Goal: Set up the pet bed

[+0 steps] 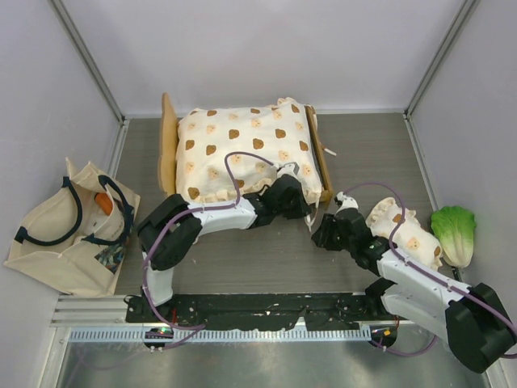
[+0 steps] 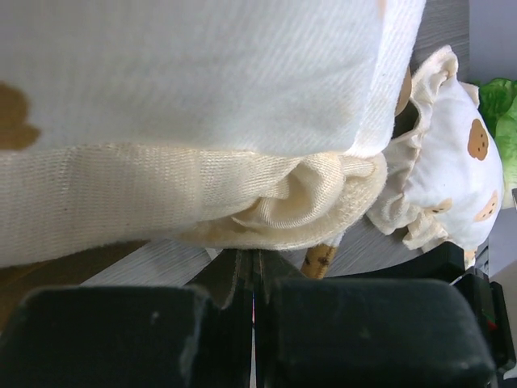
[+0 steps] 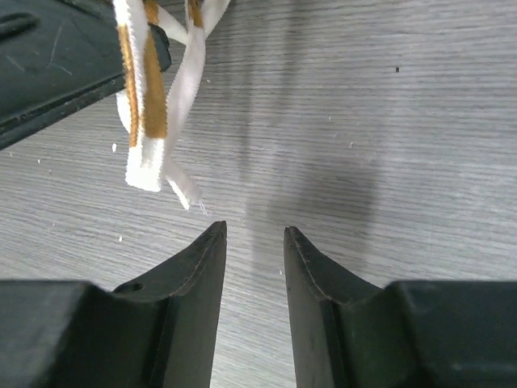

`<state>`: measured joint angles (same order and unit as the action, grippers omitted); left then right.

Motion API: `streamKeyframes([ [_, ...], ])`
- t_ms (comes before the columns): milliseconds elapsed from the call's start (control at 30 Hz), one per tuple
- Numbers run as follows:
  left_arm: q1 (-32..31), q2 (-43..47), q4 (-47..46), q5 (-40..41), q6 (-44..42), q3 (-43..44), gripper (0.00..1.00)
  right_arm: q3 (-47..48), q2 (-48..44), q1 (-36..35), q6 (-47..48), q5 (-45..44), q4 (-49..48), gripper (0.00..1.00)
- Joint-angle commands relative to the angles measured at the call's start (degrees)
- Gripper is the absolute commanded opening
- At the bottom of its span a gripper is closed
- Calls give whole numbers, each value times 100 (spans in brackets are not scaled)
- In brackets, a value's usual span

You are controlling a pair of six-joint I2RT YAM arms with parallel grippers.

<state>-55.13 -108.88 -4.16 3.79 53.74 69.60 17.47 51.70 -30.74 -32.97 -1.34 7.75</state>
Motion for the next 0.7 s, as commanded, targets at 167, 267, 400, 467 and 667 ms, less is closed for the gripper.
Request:
streamKeyframes([
  [167, -15, -28, 117, 43, -91, 282, 0, 221, 200, -11, 643, 328, -1434, 43],
  [267, -6, -28, 109, 51, -56, 299, 0, 274, 340, -11, 765, 222, -1443, 43],
  [400, 20, -63, 126, 25, -12, 352, 0, 239, 481, -11, 731, 441, -1549, 43],
  [467, 38, -54, 109, 16, 14, 343, 0, 196, 446, -20, 652, 486, -1496, 43],
  [667, 47, -63, 12, -36, 102, 300, 0, -86, 165, -20, 581, 407, -1935, 44],
])
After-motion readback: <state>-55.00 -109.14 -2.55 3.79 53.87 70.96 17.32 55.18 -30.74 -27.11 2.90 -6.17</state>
